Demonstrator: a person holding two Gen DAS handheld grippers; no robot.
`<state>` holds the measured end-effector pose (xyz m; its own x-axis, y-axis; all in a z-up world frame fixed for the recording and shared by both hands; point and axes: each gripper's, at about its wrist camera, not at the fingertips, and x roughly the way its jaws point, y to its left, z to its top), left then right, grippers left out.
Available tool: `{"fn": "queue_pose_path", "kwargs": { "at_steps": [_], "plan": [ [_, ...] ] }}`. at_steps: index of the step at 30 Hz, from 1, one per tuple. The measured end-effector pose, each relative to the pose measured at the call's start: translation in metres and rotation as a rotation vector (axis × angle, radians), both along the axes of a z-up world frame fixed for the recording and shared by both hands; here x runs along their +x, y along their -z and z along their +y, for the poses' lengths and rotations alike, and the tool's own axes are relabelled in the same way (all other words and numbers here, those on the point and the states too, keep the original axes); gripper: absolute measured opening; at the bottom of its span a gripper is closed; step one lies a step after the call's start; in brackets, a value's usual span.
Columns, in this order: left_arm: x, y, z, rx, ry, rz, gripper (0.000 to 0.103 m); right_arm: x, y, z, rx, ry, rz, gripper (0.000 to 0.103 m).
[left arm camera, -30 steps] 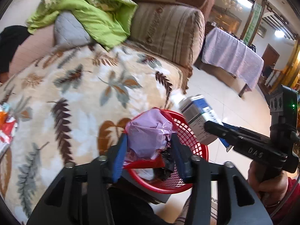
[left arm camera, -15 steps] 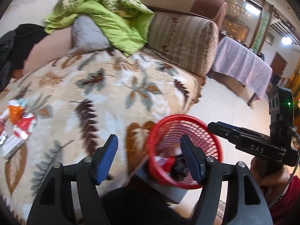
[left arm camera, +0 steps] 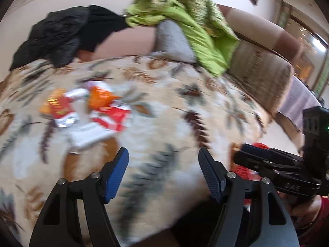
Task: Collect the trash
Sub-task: 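Grasp the white medicine box with the left tool while the right tool reaches the red carton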
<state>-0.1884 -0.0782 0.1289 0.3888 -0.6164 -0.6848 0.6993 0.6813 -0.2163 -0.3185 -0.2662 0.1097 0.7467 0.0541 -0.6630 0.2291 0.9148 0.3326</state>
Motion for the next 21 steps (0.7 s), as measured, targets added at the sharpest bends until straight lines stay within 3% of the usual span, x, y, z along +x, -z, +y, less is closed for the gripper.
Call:
{"fn": "queue_pose_path", "kwargs": {
  "at_steps": [5, 12, 15, 18, 21],
  "plan": [
    [0.057, 0.010, 0.027, 0.052, -0.048, -0.015, 0.076, 0.030, -0.002, 0.019, -0.016, -0.042, -0.002, 0.058],
    [0.135, 0.047, 0.005, 0.120, -0.001, 0.045, 0.077, 0.047, 0.001, 0.019, -0.026, -0.047, 0.025, 0.059],
    [0.159, 0.070, -0.007, 0.135, 0.037, 0.132, 0.077, 0.050, 0.002, 0.014, -0.024, -0.042, 0.032, 0.059],
    [0.161, 0.088, -0.013, 0.179, 0.084, 0.196, 0.077, 0.054, 0.006, 0.006, -0.018, -0.029, 0.042, 0.059],
    [0.135, 0.092, -0.015, 0.177, 0.169, 0.203, 0.077, 0.058, 0.009, -0.001, -0.012, -0.020, 0.046, 0.059]
  ]
}}
